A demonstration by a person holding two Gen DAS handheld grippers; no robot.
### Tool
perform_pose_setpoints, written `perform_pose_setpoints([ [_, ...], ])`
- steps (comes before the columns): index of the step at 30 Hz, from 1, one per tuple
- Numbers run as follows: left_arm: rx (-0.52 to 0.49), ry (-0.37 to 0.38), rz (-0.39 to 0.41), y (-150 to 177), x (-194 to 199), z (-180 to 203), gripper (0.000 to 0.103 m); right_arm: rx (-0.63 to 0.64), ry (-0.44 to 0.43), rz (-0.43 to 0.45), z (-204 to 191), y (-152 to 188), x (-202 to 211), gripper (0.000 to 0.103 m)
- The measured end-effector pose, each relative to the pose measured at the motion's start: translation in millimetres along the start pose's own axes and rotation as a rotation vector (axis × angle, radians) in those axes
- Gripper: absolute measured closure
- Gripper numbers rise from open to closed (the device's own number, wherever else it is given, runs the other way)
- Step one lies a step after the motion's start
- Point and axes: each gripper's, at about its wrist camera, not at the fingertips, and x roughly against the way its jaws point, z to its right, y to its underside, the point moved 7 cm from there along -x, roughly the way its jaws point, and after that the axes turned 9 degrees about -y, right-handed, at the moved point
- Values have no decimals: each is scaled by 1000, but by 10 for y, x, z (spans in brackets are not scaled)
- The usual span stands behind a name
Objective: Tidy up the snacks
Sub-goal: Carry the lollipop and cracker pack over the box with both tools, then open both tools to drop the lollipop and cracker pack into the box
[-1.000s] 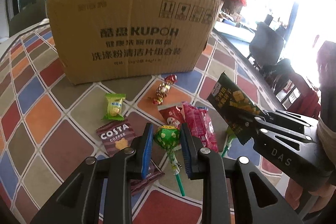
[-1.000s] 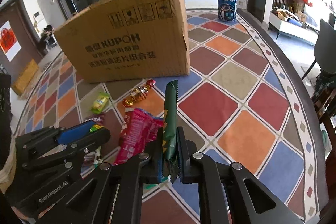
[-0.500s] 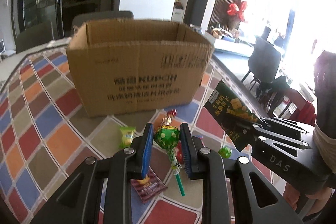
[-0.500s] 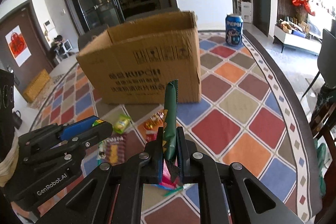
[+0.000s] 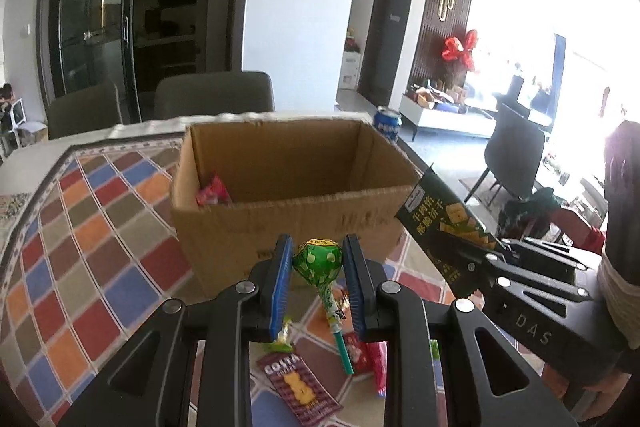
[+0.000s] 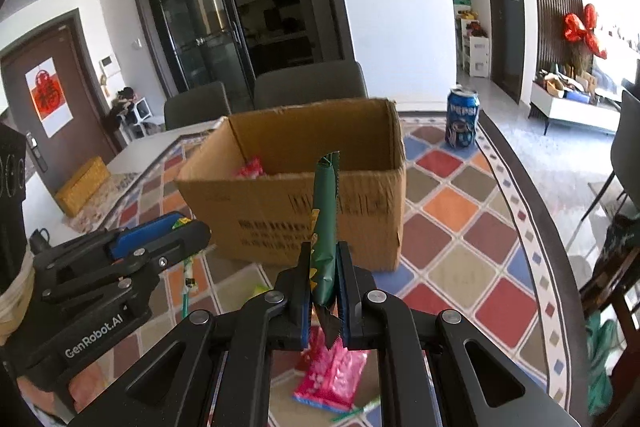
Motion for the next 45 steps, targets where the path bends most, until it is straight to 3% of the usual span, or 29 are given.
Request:
perform_pose_setpoints([
  [24,7,-51,48,-683,-209,-241,77,15,-22,39,-16,-654,-274,92],
  [39,19,-87,24,-967,-654,-421,77,15,-26,3,45,-920,-628,92],
  [40,16,-97,21,-978,-698,-435,76,18,-24,0,39,-935,-665,92],
  [43,12,-125,31,-1000,-738,-467,58,31,-19,-11,35,-966,-751,91],
  [45,9,-142,36,-980,-734,-495,58,49,4,-18,27,-966,-784,82],
])
